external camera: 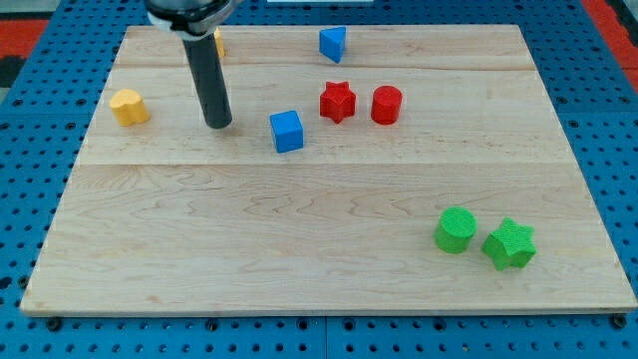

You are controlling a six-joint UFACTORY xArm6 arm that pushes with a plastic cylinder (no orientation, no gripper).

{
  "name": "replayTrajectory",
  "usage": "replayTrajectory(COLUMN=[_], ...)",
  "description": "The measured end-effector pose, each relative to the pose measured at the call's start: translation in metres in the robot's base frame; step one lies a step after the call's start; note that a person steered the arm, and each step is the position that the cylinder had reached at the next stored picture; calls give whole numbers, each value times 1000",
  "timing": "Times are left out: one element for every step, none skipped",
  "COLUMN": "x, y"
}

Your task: Move the blue cube to the top right

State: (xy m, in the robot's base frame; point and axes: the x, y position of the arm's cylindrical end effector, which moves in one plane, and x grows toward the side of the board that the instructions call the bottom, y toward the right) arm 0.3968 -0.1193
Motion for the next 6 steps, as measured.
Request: replayTrajectory(x=[11, 11, 11, 11, 14, 3], y=[102, 156, 165, 171, 138, 113])
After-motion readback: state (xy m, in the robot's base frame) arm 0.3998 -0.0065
